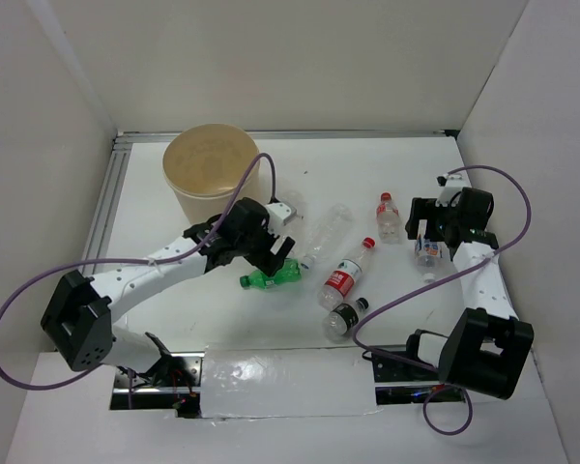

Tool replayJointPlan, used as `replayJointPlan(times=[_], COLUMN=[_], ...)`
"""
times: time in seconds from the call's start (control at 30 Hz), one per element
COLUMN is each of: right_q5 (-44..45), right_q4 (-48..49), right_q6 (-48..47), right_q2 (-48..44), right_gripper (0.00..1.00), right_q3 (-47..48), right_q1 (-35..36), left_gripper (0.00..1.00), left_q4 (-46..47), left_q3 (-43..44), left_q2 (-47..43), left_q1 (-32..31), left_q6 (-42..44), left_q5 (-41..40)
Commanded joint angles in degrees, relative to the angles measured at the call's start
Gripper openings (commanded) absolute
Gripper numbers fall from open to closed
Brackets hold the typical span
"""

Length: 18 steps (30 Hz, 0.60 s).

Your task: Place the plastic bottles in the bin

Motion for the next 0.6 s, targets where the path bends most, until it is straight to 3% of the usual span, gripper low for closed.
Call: replayJointPlan(times=[0.0,0.37,0.4,0.43,0.47,0.5,0.53,0.57], right_q5=[-0.5,-11.6,-12.3,-12.3,-12.3,-12.3,-12.9,-13.5], right_q4=[-0.2,-1.2,-1.2,-1.8,-1.8,-1.8,-2.3,-2.3], right_q6=[0.6,-7.4,-7.9,-7.9,-7.9,-7.9,-7.9,-7.9], right_q2=[-1.3,-1.9,-1.9,-1.9,-1.3,-0.7,-0.7,-0.2], right_gripper=[1.00,1.00,0.82,0.32,0.16,0.09,0.11,0.32], right_q3=[1.7,0.1,0.1,0.1,0.1,0.1,0.1,0.1], right_q1=[0.0,-1.1,-1.1,-1.1,-1.1,-1.1,-1.1,-1.1], left_gripper=[1.00,1.00,1.00,1.00,1.00,0.97,0.93,0.90], left_q4=[0.7,0.2,0.2,0.2,-0.4,-0.4,-0.4,-0.4], left_q3=[1.2,0.7,0.7,0.7,0.7,0.7,0.7,0.7], left_q2=[0.9,2.8,2.9,3.5,4.3,4.3,5.1,6.4], left_q1=[-0.2,-0.2,-0.2,-0.7,-0.7,-0.7,-0.7,-0.7], left_q6=[2.4,3.5,4.0,4.0,4.0,4.5,4.5,4.5], left_q5=[2.0,2.0,2.0,2.0,2.0,2.0,2.0,2.0])
